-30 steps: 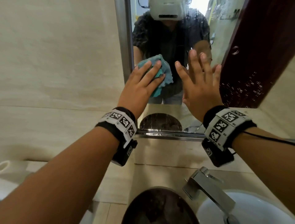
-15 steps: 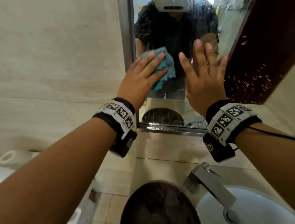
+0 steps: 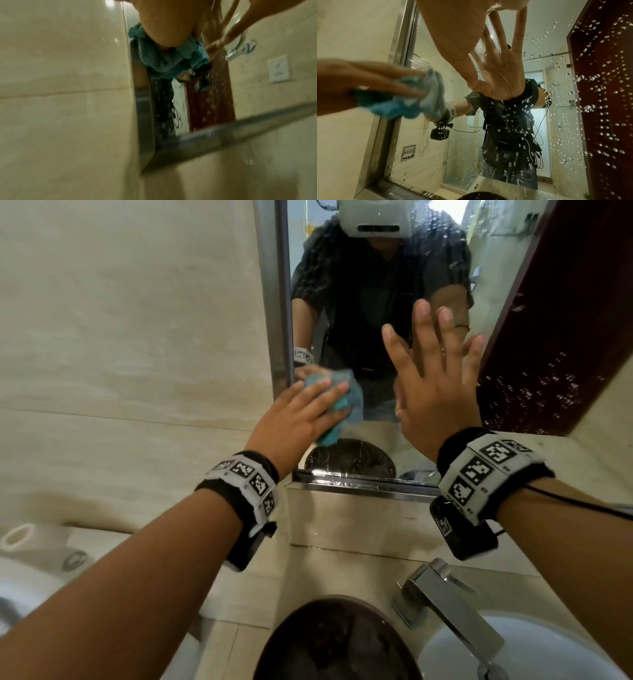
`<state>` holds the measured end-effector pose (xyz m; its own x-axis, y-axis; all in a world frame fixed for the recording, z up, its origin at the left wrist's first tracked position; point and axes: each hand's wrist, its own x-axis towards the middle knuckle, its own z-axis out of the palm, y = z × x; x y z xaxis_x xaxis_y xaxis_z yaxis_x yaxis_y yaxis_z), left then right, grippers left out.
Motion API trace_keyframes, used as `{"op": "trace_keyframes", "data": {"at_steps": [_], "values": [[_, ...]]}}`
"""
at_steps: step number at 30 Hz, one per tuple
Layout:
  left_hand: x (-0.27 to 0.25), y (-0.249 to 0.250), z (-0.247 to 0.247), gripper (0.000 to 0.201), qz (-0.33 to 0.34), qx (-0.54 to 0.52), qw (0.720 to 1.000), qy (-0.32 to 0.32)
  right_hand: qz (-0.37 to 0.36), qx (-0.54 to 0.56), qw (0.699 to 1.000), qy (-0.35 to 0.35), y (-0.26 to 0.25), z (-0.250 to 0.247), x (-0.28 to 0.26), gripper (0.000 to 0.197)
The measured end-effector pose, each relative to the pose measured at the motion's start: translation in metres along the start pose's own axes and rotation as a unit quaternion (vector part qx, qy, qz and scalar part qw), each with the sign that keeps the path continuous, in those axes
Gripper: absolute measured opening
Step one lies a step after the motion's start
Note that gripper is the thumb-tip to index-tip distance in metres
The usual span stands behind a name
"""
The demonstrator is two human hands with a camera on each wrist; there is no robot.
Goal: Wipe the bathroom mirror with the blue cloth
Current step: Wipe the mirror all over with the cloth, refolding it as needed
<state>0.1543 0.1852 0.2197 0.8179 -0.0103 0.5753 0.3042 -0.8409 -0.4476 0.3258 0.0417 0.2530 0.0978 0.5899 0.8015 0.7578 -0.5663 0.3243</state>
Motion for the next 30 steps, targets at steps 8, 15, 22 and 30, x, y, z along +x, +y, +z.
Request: {"op": "trace_keyframes", "data": {"at_steps": [8, 15, 22, 30], "values": [[0.026, 0.003, 0.000, 0.064, -0.110, -0.056, 0.983, 0.135, 0.009, 0.023, 1.000, 0.019, -0.003, 0.001, -0.004, 0.081], [-0.039, 0.034, 0.043, 0.078, -0.023, -0.041, 0.999, -0.022, 0.024, 0.041, 0.995, -0.083, 0.007, -0.001, -0.035, 0.105], [0.010, 0.016, 0.008, 0.070, -0.109, -0.078, 0.986, 0.097, 0.030, 0.026, 0.993, -0.112, 0.007, -0.001, -0.034, 0.105], [-0.018, 0.053, 0.043, 0.073, -0.008, -0.051, 0.998, -0.020, 0.042, -0.010, 0.997, -0.064, 0.001, 0.015, -0.037, 0.094]]}}
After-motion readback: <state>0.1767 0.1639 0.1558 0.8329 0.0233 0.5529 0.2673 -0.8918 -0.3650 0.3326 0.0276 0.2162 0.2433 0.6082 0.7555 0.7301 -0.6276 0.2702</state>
